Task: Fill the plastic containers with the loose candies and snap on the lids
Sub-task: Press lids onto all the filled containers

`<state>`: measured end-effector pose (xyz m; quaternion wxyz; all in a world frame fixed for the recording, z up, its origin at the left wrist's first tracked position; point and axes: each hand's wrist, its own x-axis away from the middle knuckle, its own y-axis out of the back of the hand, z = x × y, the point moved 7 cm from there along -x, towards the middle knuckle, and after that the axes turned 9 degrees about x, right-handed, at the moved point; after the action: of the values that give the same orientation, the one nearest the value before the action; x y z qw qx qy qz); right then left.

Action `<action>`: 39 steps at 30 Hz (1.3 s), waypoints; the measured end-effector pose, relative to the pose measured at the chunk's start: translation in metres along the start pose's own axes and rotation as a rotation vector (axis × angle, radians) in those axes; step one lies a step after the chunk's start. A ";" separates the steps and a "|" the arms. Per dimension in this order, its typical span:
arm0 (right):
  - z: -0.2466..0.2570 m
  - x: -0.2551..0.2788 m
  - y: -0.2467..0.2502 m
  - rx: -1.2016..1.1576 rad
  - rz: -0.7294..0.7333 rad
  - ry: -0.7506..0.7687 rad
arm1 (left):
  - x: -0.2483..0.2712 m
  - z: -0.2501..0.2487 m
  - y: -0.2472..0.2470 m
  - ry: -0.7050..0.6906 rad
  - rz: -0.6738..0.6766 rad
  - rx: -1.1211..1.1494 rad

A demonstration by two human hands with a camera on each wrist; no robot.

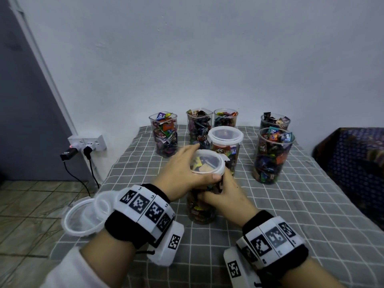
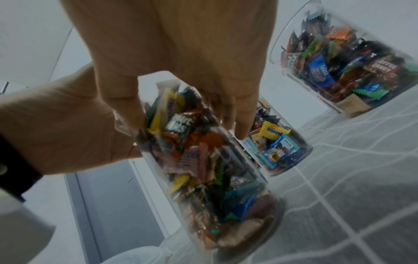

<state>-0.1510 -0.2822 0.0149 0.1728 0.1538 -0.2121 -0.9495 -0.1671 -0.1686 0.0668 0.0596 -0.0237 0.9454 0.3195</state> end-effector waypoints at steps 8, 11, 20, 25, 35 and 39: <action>0.019 0.019 0.021 0.122 -0.286 0.010 | 0.007 0.031 0.003 0.218 -0.165 0.811; 0.034 0.020 0.011 0.237 -0.298 0.061 | 0.006 0.042 0.001 0.263 -0.154 0.929; 0.027 0.008 0.006 0.176 -0.301 -0.013 | 0.018 0.049 -0.005 0.173 0.004 0.978; 0.024 0.007 0.006 0.191 -0.296 0.007 | 0.018 0.051 -0.006 0.159 -0.018 0.946; 0.021 0.002 0.006 0.143 -0.301 0.054 | 0.012 0.052 -0.004 0.138 0.016 0.948; 0.020 -0.003 0.008 0.125 -0.294 0.039 | 0.009 0.052 0.001 0.135 0.007 0.931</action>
<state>-0.1536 -0.2810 0.0370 0.0263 0.2120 -0.2426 -0.9463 -0.1709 -0.1366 0.0252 0.0010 -0.0120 0.9900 -0.1406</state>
